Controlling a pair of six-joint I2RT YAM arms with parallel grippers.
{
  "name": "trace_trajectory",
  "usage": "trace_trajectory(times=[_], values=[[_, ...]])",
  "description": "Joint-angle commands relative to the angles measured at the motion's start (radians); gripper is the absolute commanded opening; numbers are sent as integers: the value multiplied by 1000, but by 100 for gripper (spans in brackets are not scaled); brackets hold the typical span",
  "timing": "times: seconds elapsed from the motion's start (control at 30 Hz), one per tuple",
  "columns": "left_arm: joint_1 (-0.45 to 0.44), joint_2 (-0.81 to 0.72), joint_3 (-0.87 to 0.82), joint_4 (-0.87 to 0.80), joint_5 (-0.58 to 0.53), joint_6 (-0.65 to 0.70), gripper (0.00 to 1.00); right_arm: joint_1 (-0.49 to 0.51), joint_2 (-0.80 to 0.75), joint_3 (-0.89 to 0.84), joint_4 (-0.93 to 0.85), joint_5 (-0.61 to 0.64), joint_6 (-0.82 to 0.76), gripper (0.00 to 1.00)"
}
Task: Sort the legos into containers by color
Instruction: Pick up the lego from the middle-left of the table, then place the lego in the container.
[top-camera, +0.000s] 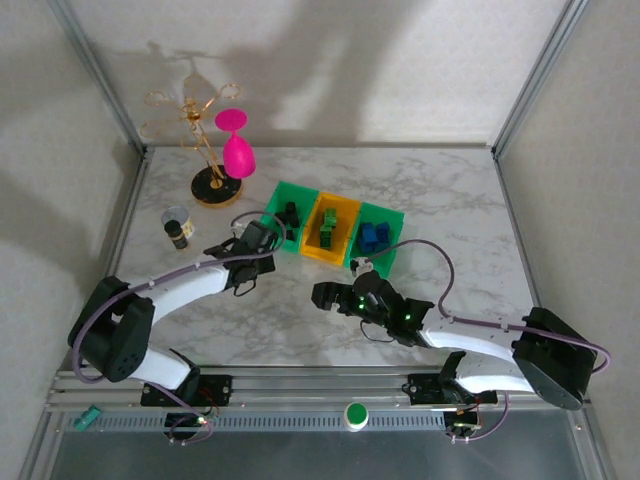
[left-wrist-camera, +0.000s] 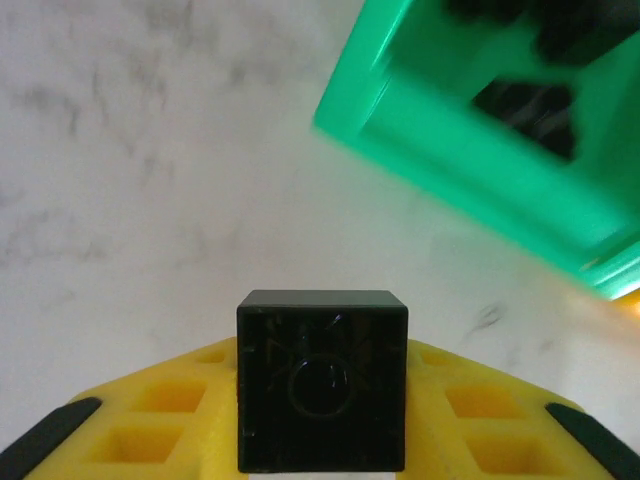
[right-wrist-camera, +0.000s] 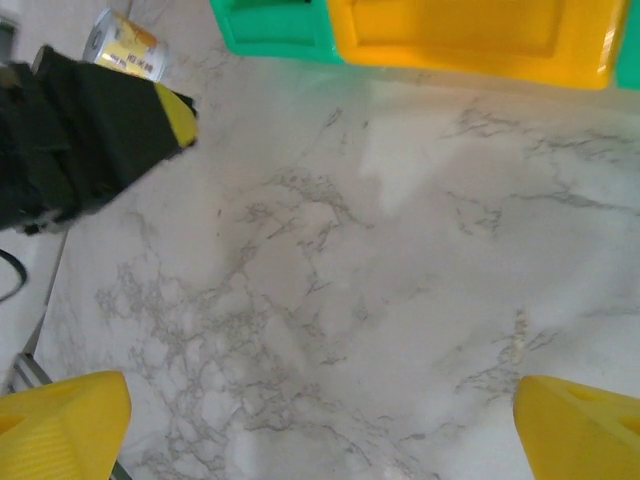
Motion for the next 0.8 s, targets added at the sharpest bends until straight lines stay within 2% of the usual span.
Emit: trace_trajectory(times=[0.0,0.27,0.47,0.57,0.77], values=[[-2,39,96,-15,-50,44,35,-32,-35,17,-39,18,0,99],[27,254,303,26,-15,91,36,-107,-105,22,-62,2,-30,99],[40,401,415,31,-4,112,43,-139,-130,35,-73,-15,-50,99],[42,424,440,19,-6,114,46,-145,-134,39,-76,-23,-54,99],[42,365,430,7,6,115,49,-157,-139,49,-95,-19,-64,99]])
